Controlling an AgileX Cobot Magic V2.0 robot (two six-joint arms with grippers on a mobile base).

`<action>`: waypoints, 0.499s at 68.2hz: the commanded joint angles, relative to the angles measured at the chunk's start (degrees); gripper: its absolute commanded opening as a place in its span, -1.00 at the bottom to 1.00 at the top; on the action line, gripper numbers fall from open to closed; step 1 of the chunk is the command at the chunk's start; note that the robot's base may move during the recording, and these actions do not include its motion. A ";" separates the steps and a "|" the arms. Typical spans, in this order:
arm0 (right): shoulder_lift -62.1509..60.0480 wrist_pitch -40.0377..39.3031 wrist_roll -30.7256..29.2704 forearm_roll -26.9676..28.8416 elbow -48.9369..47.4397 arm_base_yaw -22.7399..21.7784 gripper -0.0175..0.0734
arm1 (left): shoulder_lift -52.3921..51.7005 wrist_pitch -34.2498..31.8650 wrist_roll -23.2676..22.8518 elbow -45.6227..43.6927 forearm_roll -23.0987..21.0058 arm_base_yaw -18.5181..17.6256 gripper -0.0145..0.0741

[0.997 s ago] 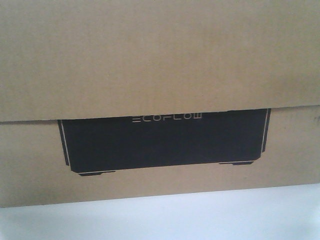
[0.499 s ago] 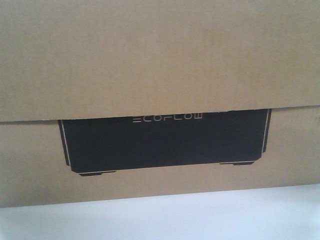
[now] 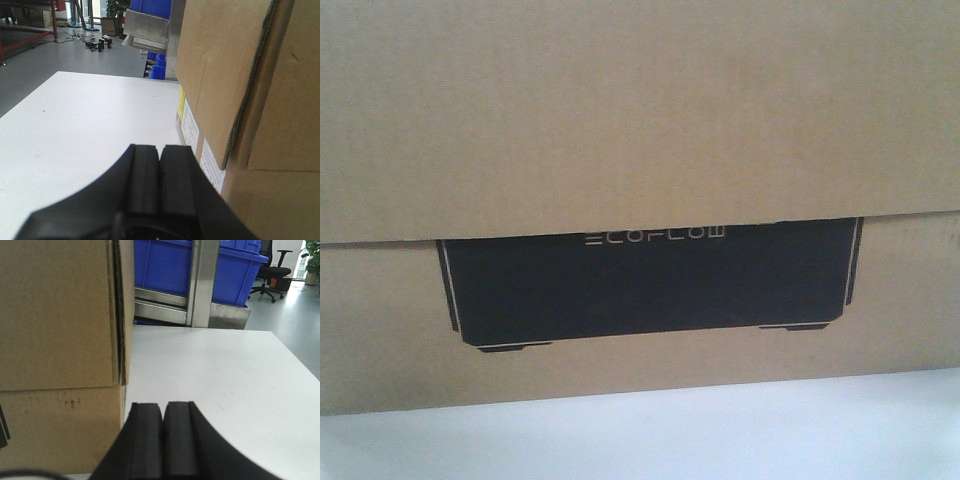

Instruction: Grab box from left shelf to table start

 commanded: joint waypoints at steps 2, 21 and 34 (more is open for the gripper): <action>-0.58 -5.50 -0.33 0.03 0.26 -0.44 -0.50 | -0.97 -5.20 0.03 -0.29 -0.43 0.07 -0.90; -0.58 -5.50 -0.33 0.03 0.26 -0.44 -0.50 | -0.97 -5.20 0.03 -0.29 -0.43 0.07 -0.90; -0.58 -5.50 -0.33 0.03 0.26 -0.44 -0.50 | -0.97 -5.20 0.03 -0.29 -0.43 0.07 -0.90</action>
